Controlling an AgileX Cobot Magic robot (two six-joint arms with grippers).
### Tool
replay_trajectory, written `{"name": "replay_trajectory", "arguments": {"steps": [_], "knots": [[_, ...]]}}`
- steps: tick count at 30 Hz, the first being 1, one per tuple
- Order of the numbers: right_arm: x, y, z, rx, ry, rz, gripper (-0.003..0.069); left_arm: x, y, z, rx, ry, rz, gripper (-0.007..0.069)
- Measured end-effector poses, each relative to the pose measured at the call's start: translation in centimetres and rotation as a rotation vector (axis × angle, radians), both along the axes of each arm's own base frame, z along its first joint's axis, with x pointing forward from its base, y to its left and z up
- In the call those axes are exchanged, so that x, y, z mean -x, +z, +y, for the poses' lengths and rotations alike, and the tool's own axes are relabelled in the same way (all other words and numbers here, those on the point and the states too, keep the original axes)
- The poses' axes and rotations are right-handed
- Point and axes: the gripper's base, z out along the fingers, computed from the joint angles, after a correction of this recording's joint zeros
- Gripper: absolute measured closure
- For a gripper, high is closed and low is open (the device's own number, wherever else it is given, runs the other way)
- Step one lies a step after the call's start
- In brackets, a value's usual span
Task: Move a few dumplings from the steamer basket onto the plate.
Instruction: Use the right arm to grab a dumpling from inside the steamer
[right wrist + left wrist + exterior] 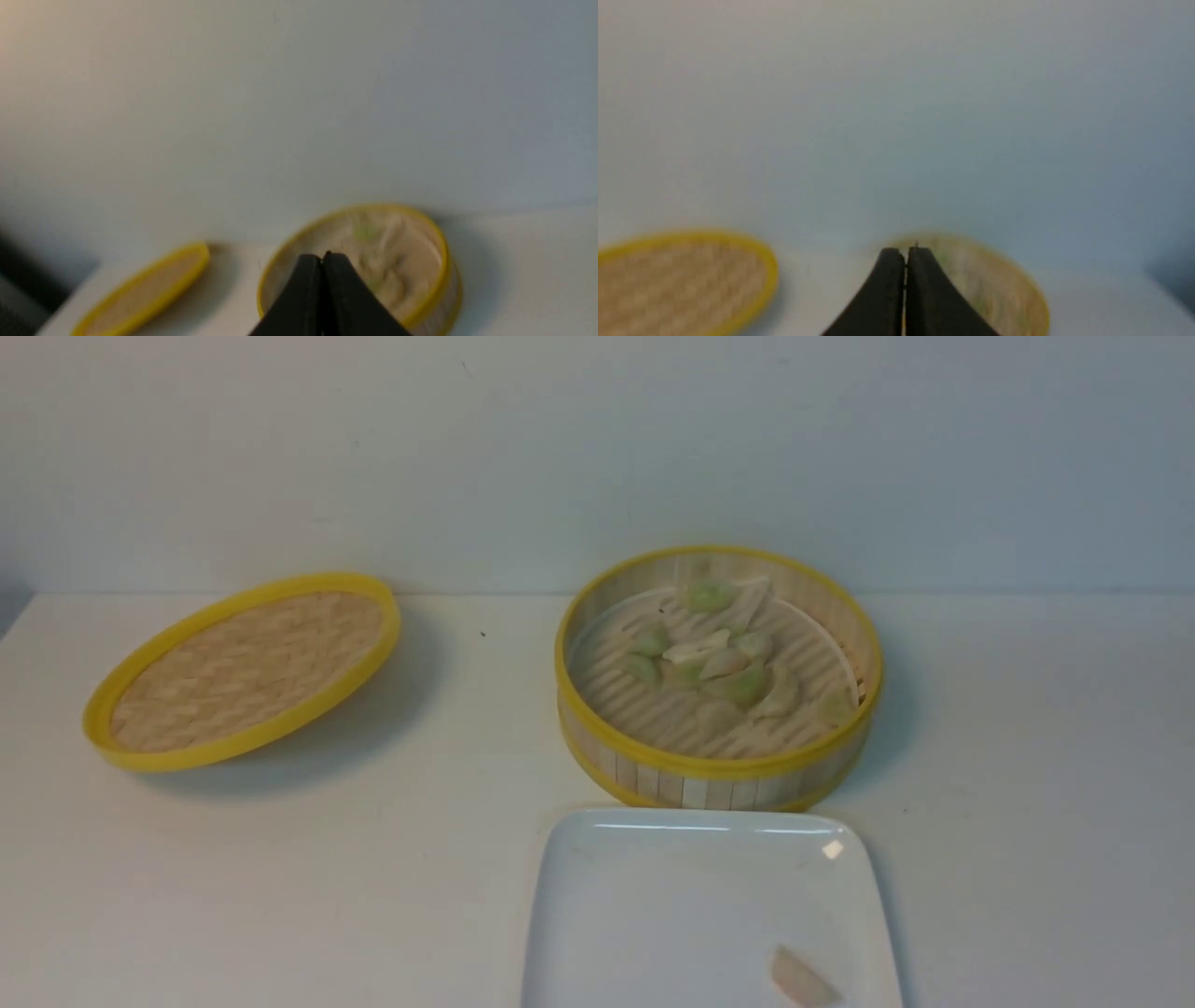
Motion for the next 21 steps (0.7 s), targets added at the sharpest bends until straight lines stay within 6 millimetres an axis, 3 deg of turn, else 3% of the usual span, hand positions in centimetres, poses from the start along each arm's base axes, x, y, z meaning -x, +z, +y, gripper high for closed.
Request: {"name": "replay_trajectory", "arguments": {"steps": [2, 3, 4, 5, 7, 9, 10, 13, 14, 17, 18, 21], "knots": [[-2.4, 0.6, 0.5, 0.053, 0.064, 0.158, 0.0673, -2.5, -0.9, -0.8, -0.054, -0.086, 0.255, 0.0631], [-2.7, 0.7, 0.5, 0.057, 0.070, 0.172, 0.0673, -2.5, -0.9, -0.8, -0.054, -0.086, 0.255, 0.0631], [-5.4, 1.1, 0.9, 0.086, 0.111, 0.289, 0.0671, -4.6, -2.6, -1.4, -0.112, -0.171, 0.496, 0.0631], [-5.7, 1.1, 0.9, 0.090, 0.115, 0.300, 0.0671, -5.0, -2.7, -1.4, -0.116, -0.173, 0.505, 0.0631], [-9.8, 1.1, 1.2, 0.118, 0.157, 0.418, 0.0667, -8.0, -6.0, -1.8, -0.197, -0.262, 0.752, 0.0631], [-11.4, 0.9, 1.3, 0.124, 0.169, 0.458, 0.0666, -8.8, -6.9, -1.8, -0.219, -0.289, 0.805, 0.0631], [-14.0, 0.3, 1.5, 0.130, 0.187, 0.529, 0.0664, -10.0, -8.1, -2.0, -0.239, -0.313, 0.856, 0.0631], [-18.3, -1.2, 2.3, 0.169, 0.221, 0.619, 0.0662, -11.2, -9.4, -2.7, -0.295, -0.348, 0.879, 0.0631], [-18.2, -1.2, 2.4, 0.174, 0.223, 0.619, 0.0661, -11.3, -9.4, -2.7, -0.297, -0.347, 0.879, 0.0631], [-22.3, -3.5, 4.9, 0.258, 0.264, 0.693, 0.0658, -11.7, -10.3, -4.4, -0.367, -0.407, 0.874, 0.0631], [-22.6, -3.6, 4.9, 0.256, 0.263, 0.698, 0.0658, -11.7, -10.4, -4.5, -0.370, -0.411, 0.874, 0.0631], [-26.4, -6.6, 7.7, 0.332, 0.271, 0.771, 0.0645, -11.8, -10.6, -5.8, -0.415, -0.444, 0.838, 0.0631]]}}
